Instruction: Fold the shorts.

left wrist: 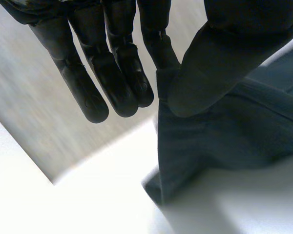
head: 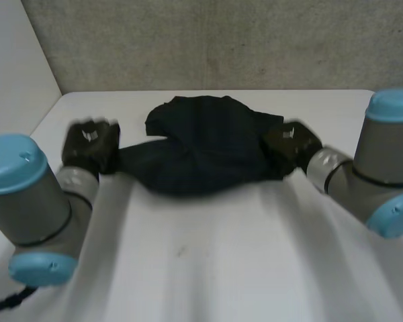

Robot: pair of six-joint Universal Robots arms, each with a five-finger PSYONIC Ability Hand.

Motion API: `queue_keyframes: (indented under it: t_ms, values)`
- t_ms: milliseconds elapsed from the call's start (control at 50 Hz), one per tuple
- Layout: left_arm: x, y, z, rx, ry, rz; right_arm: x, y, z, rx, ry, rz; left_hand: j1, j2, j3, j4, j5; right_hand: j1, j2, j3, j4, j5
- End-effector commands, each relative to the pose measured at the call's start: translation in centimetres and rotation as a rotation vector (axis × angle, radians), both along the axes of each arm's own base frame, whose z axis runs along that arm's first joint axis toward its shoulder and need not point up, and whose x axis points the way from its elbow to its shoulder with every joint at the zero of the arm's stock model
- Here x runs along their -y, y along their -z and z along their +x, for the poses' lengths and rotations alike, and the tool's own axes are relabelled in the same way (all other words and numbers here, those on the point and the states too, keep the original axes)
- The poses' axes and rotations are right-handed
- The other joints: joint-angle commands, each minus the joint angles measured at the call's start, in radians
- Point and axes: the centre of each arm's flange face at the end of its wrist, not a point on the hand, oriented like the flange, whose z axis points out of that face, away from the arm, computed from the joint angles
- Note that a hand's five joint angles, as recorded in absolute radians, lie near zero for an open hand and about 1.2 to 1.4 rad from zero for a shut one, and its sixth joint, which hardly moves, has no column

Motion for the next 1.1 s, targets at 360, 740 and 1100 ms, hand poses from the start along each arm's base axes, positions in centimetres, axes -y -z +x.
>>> queue_keyframes:
  t_ms: [360,740,1100]
  values:
    - [-12.0,-0.4,3.6,0.582,0.263,0.279,-12.5,-1.3,-7.3,-0.508,-0.131,0.319,0.277,0.198,0.203,0.193,0.260,0.445,0.222,0.214,0.204,0.247]
    - [-8.7,-3.9,1.0,0.636,0.281,-0.009,-14.1,-4.2,-8.2,-0.451,-0.183,0.293,0.277,0.198,0.203,0.193,0.260,0.445,0.222,0.214,0.204,0.247]
    - [9.3,2.3,-12.6,0.308,0.208,-0.333,3.7,-0.2,-7.2,-0.316,0.307,-0.106,0.277,0.198,0.203,0.193,0.260,0.445,0.222,0.214,0.204,0.247]
